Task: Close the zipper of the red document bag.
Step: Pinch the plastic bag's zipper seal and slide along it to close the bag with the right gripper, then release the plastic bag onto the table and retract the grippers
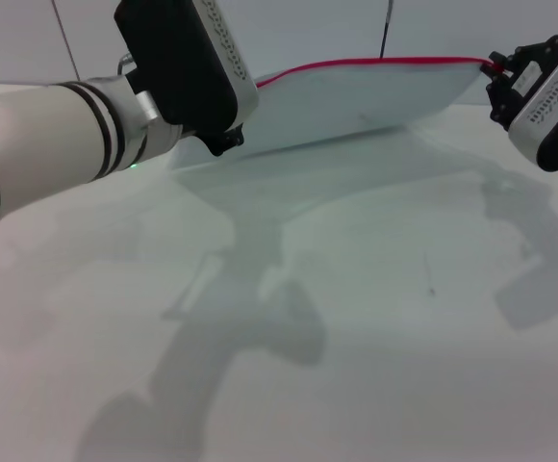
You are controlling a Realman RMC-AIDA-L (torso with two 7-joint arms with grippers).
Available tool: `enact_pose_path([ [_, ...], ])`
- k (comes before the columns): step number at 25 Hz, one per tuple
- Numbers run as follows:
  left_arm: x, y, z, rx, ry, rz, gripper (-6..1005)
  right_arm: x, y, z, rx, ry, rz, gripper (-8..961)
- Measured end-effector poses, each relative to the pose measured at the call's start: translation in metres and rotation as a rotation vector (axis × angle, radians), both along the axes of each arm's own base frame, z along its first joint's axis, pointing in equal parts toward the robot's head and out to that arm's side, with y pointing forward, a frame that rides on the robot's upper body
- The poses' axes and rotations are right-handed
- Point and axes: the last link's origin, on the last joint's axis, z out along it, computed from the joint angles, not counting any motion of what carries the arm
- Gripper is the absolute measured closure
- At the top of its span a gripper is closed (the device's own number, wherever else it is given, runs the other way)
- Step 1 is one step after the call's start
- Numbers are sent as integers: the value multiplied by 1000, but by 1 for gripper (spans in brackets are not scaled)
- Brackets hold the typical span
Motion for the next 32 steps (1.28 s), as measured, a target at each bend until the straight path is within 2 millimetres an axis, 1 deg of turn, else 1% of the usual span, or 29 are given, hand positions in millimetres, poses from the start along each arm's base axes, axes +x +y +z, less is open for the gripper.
enact_pose_path([
  [6, 1, 5, 1, 14, -13, -9, 942, -2, 0, 1, 4, 2, 3, 824],
  [11, 7, 8, 0, 18, -28, -28, 921, -2, 0, 0, 5, 7, 2, 807],
  [18, 11, 6, -15, -31, -37, -33, 891, -5, -3, 3, 15, 17, 14, 783],
  [21, 11, 7, -16, -35, -38, -33, 879, -6, -3, 5, 19, 20, 17, 773],
  [27, 14, 8, -17, -24, -58, -45, 854, -5, -2, 7, 31, 23, 10, 657],
  [30, 17, 7, -21, -29, -66, -58, 841, -5, -1, 8, 41, 21, 6, 599],
  [32, 19, 6, -25, -40, -62, -66, 777, -5, -1, 8, 43, 20, 5, 560],
])
